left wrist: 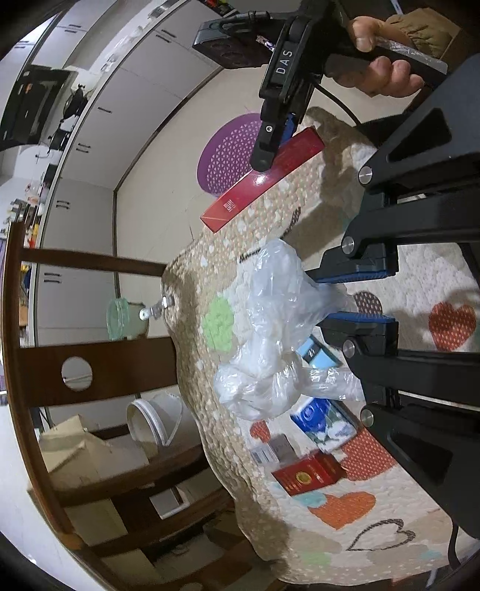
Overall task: Collect trash
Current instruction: 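Carry the plastic bag and long red box over the purple wastebasket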
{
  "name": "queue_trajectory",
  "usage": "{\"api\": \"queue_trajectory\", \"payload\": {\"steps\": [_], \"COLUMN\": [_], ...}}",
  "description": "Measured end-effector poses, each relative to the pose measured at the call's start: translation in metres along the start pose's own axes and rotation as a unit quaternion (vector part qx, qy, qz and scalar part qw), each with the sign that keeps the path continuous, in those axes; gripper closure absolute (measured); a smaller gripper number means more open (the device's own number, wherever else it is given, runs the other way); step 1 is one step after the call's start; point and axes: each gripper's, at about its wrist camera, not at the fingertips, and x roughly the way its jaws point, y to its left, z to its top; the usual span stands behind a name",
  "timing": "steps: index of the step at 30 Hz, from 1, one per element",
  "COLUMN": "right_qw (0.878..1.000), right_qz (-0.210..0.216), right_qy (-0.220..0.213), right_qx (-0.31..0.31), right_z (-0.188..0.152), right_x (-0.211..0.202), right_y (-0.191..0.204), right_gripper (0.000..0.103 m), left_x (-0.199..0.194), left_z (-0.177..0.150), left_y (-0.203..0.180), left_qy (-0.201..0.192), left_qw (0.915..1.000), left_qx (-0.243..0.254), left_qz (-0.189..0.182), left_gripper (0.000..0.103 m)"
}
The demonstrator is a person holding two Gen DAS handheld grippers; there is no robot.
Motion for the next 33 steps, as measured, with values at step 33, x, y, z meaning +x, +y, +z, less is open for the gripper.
{"api": "queue_trajectory", "payload": {"steps": [33], "right_qw": [0.991], "right_qz": [-0.045], "right_qy": [-0.092], "right_qx": [0.087], "right_z": [0.028], "right_x": [-0.075], "right_y": [-0.094], "right_gripper": [0.058], "left_x": [0.086], "left_z": [0.049], "left_y": [-0.121], "left_qy": [0.044], "left_qw": [0.9896], "left_qx": [0.131], "left_qz": [-0.037], "left_gripper": [0.09]}}
